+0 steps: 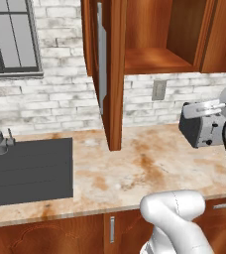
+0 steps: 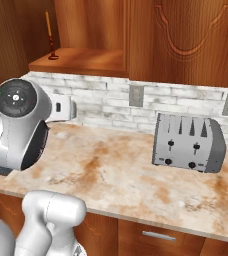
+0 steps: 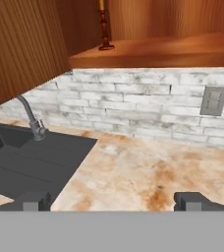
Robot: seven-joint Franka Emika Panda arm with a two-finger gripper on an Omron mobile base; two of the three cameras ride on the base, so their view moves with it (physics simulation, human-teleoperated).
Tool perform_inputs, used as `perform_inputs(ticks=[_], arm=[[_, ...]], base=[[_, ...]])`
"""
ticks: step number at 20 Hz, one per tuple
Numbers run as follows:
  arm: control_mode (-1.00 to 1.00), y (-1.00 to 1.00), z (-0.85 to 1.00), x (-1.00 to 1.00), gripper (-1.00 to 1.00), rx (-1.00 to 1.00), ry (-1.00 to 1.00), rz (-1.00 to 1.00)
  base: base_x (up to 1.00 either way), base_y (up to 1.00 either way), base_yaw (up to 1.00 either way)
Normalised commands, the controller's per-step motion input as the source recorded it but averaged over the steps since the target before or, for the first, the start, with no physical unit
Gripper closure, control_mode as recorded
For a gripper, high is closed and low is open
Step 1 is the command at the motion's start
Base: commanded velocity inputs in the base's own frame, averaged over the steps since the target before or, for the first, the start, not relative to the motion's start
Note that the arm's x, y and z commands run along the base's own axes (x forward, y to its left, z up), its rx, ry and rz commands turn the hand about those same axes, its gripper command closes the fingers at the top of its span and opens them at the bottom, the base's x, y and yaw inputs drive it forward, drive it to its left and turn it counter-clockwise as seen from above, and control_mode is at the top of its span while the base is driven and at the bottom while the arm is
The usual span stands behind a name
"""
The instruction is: Get the candle and the wine from the cabinet and move them to the dining counter.
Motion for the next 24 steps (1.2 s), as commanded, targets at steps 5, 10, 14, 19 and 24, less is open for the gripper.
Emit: perform_inputs(ticks=[5, 10, 14, 19, 24], arm=[[-1.0, 0.0, 0.25, 0.02, -1.0, -0.17, -0.13, 0.0], [-1.0, 0.0, 0.26, 0.13, -1.0, -0.12, -0.04, 0.0], [-1.0, -0.04, 0.29, 0.14, -1.0, -0.08, -0.01, 0.01], [-1.0, 0.0, 0.15, 0.25, -1.0, -0.15, -0.11, 0.03], [-1.0, 0.0, 0.01, 0.34, -1.0, -0.07, -0.18, 0.02]], base=[[0.0, 0.0, 0.0], [0.0, 0.0, 0.0], [0.0, 0.0, 0.0], [0.0, 0.0, 0.0], [0.0, 0.0, 0.0]])
